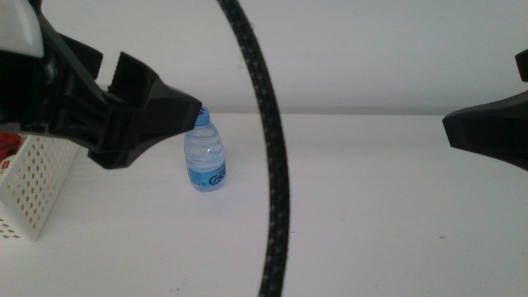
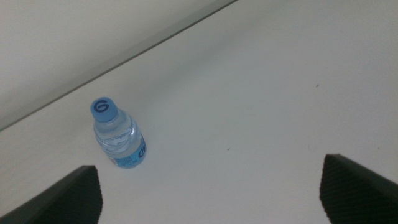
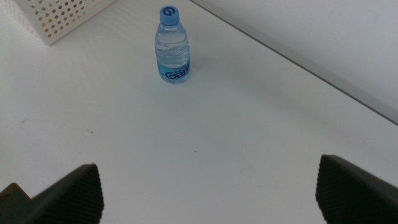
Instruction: Use arms to grab the bottles and put them into the dustbin to the left of the table.
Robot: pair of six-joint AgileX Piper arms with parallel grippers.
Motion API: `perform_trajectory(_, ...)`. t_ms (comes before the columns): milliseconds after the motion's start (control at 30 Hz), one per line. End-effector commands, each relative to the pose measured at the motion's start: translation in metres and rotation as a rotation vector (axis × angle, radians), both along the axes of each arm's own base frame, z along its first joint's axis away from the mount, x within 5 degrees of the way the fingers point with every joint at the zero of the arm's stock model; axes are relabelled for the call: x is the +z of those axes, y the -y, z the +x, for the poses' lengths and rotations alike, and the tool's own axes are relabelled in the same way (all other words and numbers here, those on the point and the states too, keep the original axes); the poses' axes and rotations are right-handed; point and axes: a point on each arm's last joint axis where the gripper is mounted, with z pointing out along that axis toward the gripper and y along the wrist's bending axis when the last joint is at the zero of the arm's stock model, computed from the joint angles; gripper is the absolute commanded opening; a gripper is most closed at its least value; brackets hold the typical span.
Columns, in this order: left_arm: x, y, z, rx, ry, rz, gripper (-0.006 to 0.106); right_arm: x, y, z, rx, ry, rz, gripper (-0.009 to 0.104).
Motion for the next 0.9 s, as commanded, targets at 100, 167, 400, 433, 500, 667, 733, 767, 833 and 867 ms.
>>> perform_trajectory(100, 0.006, 0.001, 0.004, 0.01, 0.071, -0.021, 0.094, 0.002, 0.0, 0.001, 0.002, 0.017, -0.007, 0.09)
perform_trajectory(167, 0.006, 0.001, 0.004, 0.009, 0.069, -0.017, 0.094, 0.002, 0.0, 0.001, 0.002, 0.017, -0.007, 0.09)
perform_trajectory(400, -0.013, 0.01, 0.015, 0.0, 0.092, -0.023, 0.094, 0.002, 0.0, 0.001, 0.002, 0.017, -0.007, 0.09)
perform_trajectory(433, -0.019, 0.013, 0.018, 0.0, 0.106, -0.04, 0.094, 0.002, 0.0, 0.001, 0.002, 0.017, -0.007, 0.09)
perform_trajectory(500, -0.037, 0.019, 0.024, 0.0, 0.119, -0.073, 0.094, 0.002, 0.0, 0.001, 0.002, 0.017, -0.007, 0.09)
perform_trajectory(667, -0.08, 0.026, 0.032, 0.008, 0.17, -0.148, 0.094, 0.002, 0.0, 0.001, 0.002, 0.017, -0.007, 0.09)
perform_trajectory(733, -0.092, 0.027, 0.033, 0.025, 0.166, -0.184, 0.094, 0.002, 0.0, 0.001, 0.002, 0.017, -0.007, 0.09)
perform_trajectory(767, -0.097, 0.027, 0.034, 0.028, 0.168, -0.197, 0.094, 0.002, 0.0, 0.001, 0.002, 0.017, -0.007, 0.09)
perform_trajectory(833, -0.105, 0.028, 0.034, 0.03, 0.176, -0.211, 0.094, 0.002, 0.0, 0.001, 0.002, 0.017, -0.007, 0.09)
perform_trajectory(867, -0.109, 0.028, 0.034, 0.032, 0.174, -0.214, 0.094, 0.002, 0.0, 0.001, 0.002, 0.017, -0.007, 0.09)
